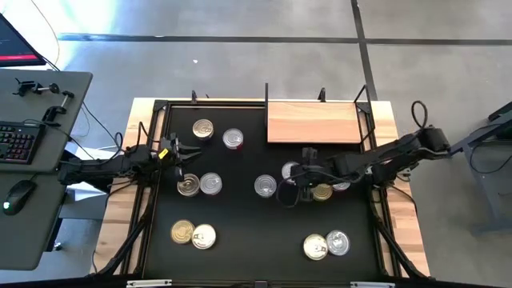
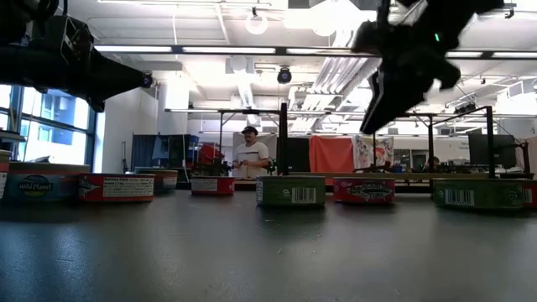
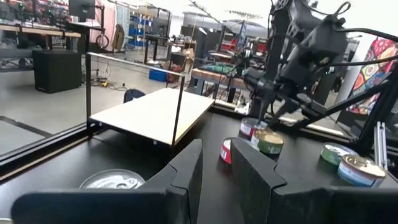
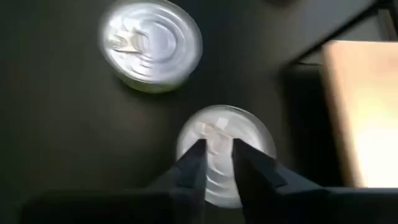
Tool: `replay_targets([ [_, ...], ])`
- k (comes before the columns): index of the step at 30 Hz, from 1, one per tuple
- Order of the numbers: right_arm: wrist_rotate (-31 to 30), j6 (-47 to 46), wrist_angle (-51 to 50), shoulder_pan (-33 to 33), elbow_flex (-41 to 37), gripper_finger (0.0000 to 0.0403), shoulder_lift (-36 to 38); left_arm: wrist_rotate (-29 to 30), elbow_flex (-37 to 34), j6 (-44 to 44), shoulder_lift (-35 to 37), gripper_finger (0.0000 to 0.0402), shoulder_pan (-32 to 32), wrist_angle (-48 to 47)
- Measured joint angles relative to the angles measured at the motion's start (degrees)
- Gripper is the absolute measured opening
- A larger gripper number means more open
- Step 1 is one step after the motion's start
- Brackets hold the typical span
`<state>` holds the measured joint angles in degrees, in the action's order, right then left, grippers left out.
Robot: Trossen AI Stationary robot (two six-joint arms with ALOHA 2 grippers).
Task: Stack canned seafood by type on shelf
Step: Put the red tuna can on the shelf
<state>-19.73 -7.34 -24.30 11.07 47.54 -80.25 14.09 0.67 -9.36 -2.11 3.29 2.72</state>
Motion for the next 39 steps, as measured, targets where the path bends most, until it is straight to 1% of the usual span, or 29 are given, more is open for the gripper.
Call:
replay_targets([
  [3,0.7,2.0,18.3,0.6,-9.8,0.0125,0.9,0.0,0.0,0.0,0.0,0.0073,0.0,0.2],
  [5,1.0,3.8,29.5,0.6,-15.3,0.0142,0.5,0.0,0.0,0.2,0.0,0.0073,0.0,0.4],
  [7,1.5,5.1,37.7,0.6,-19.6,0.0149,-0.7,0.0,0.0,0.5,0.0,0.0073,0.0,0.5],
  [10,1.2,6.2,44.6,0.6,-23.4,0.0149,-2.5,0.0,0.0,0.5,0.0,0.0073,0.0,0.6],
  [13,0.4,7.7,45.3,0.6,-25.2,0.0141,-4.6,0.0,0.0,0.5,0.0,0.0073,0.0,0.6],
  [17,-1.1,11.6,46.8,0.7,-24.6,0.0117,-8.6,0.0,0.0,0.6,0.0,0.0073,0.0,0.6],
  [22,-5.3,13.9,48.3,1.3,-23.3,0.0062,-13.5,0.0,0.0,0.5,0.0,0.0073,0.0,0.7],
  [26,-8.3,14.0,49.7,2.9,-23.2,0.0014,-15.1,0.0,0.0,0.5,0.0,0.0073,0.0,1.3],
  [27,-9.3,13.9,49.8,3.5,-23.2,0.0009,-15.3,0.0,0.0,0.5,0.0,0.0073,0.0,1.5],
  [32,-16.9,13.9,45.7,6.6,-21.0,0.0007,-15.9,0.0,0.0,0.5,0.0,0.0073,0.0,1.7],
  [36,-20.8,15.6,37.9,8.6,-16.4,0.0002,-16.1,0.0,0.0,0.4,0.0,0.0073,0.0,1.7],
  [39,-25.5,16.6,32.2,10.0,-12.7,0.0001,-16.3,0.0,0.0,0.4,0.0,0.0073,0.0,1.7],
])
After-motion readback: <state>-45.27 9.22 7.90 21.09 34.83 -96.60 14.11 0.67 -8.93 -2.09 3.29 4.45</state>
